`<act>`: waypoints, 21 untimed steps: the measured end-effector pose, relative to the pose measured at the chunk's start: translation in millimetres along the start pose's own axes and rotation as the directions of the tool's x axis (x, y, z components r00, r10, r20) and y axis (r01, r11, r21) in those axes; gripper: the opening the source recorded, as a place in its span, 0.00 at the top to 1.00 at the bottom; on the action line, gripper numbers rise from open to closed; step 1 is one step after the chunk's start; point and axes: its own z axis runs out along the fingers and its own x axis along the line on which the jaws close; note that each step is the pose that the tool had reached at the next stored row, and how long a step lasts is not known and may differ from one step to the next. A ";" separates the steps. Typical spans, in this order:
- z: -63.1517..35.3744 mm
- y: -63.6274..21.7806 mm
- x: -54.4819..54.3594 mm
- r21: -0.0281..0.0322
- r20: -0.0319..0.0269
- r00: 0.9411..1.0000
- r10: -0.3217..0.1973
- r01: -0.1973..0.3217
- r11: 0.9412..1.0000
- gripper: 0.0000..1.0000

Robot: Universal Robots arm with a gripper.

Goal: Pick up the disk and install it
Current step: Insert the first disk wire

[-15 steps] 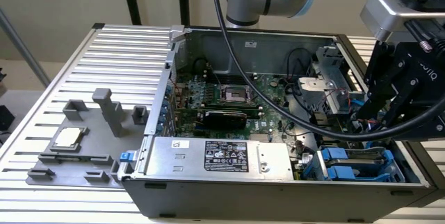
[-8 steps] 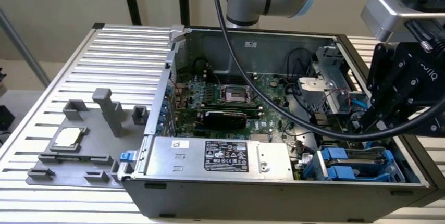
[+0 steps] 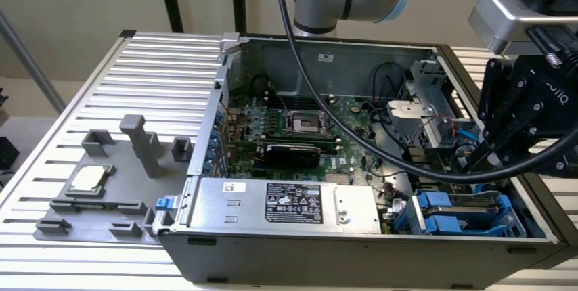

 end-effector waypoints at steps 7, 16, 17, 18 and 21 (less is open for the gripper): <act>0.0 0.0 0.0 0.000 0.000 1.000 0.000 0.000 1.000 0.89; -0.1 -26.2 -0.9 -0.002 0.000 1.000 0.000 0.000 1.000 0.89; -0.1 -30.8 -1.0 -0.003 0.000 1.000 0.000 0.000 1.000 0.89; -0.1 -35.4 -1.2 -0.004 0.000 1.000 0.000 0.000 1.000 0.89; 0.6 -48.9 -1.7 -0.008 0.000 1.000 0.000 0.000 1.000 0.89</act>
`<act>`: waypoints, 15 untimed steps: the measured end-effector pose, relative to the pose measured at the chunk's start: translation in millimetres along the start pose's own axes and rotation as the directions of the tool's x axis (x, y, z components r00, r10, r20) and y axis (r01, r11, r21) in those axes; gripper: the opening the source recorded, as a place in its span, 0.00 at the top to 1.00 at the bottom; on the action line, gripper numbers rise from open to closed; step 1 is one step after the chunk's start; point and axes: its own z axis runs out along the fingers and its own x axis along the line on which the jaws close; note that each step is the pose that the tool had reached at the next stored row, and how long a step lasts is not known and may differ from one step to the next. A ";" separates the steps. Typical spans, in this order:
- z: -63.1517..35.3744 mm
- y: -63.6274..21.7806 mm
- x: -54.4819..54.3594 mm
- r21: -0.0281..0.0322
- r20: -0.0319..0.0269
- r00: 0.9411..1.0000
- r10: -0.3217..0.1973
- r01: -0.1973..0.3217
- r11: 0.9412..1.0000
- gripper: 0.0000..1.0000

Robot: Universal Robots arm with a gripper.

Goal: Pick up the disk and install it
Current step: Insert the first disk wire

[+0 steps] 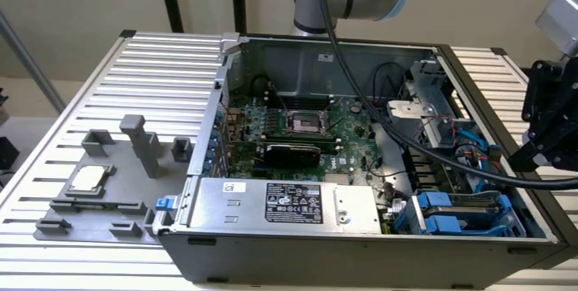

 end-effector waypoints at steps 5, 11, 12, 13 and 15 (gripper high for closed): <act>9.1 -4.5 -5.9 -0.001 0.000 1.000 -0.005 0.005 1.000 0.89; 20.5 -7.2 -12.8 -0.002 0.000 1.000 -0.017 0.017 1.000 0.89; 22.2 -7.8 -13.5 -0.002 -0.001 1.000 -0.019 0.019 1.000 0.89; 24.2 -8.5 -14.3 -0.003 0.000 1.000 -0.022 0.022 1.000 0.89; 28.0 -10.0 -15.7 -0.003 0.000 1.000 -0.027 0.027 1.000 0.89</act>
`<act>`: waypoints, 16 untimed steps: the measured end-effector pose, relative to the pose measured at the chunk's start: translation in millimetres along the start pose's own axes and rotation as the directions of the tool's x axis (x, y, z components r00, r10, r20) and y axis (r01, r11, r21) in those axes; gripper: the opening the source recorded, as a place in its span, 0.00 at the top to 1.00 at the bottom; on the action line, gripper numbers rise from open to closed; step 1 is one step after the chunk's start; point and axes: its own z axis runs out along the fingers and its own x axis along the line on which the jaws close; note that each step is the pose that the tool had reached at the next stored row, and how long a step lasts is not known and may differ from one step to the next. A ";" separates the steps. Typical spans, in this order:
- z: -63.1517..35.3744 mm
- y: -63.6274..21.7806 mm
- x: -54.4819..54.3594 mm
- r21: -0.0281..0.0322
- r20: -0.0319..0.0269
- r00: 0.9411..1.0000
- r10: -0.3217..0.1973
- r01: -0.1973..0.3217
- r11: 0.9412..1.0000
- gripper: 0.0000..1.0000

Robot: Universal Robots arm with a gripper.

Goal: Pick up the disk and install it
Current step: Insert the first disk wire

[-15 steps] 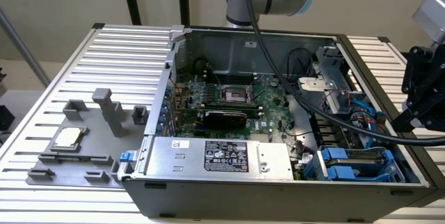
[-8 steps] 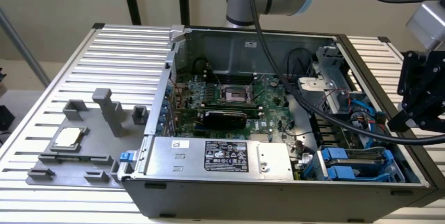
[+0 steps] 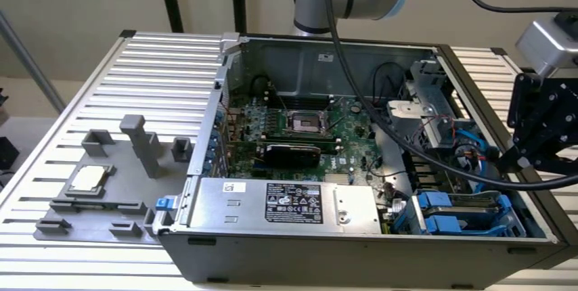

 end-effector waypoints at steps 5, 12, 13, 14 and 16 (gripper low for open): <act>9.0 -8.2 -2.1 -0.001 -0.002 1.000 -0.014 0.014 1.000 0.89; 17.3 -26.8 -1.9 -0.007 -0.002 1.000 -0.027 0.027 1.000 0.89; 18.3 -26.7 -1.8 -0.009 -0.002 1.000 -0.028 0.028 1.000 0.89; 19.4 -25.4 -1.7 -0.009 -0.002 1.000 -0.029 0.029 1.000 0.89; 22.3 -19.3 -1.6 -0.010 -0.002 0.999 -0.032 0.032 0.999 0.89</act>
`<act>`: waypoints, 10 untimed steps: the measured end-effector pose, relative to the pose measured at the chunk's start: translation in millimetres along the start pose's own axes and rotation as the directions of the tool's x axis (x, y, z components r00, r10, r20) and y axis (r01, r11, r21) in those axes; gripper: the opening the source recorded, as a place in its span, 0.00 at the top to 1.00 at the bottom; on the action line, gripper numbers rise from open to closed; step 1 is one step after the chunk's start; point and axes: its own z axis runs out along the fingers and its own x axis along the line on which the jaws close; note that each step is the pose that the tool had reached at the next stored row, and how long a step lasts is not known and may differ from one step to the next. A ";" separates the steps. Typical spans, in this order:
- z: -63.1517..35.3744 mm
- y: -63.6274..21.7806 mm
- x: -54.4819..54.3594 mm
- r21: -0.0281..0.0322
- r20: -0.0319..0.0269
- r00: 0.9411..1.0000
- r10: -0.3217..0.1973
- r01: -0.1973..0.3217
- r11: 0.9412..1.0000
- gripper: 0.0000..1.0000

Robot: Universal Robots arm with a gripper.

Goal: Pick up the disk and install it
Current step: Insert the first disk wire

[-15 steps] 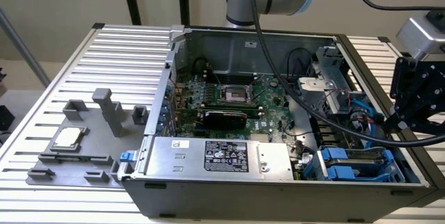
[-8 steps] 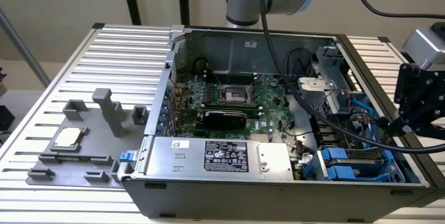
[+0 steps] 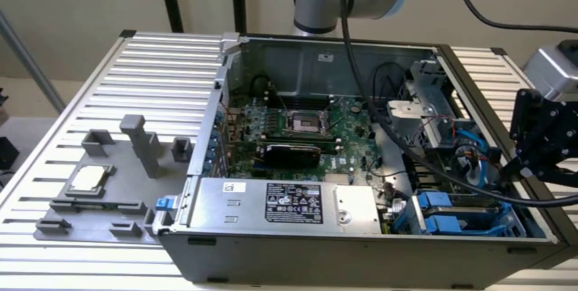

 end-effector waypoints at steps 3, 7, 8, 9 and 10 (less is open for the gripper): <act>3.5 9.1 -0.1 0.000 0.000 1.000 -0.004 0.004 1.000 0.89; 5.2 17.7 -1.2 -0.001 0.000 1.000 -0.008 0.008 1.000 0.89; 5.5 19.3 -1.4 -0.001 0.000 1.000 -0.010 0.010 1.000 0.89; 5.7 20.8 -1.8 -0.001 0.000 1.000 -0.012 0.012 1.000 0.89; 5.9 22.5 -2.2 -0.001 0.000 1.000 -0.014 0.014 1.000 0.89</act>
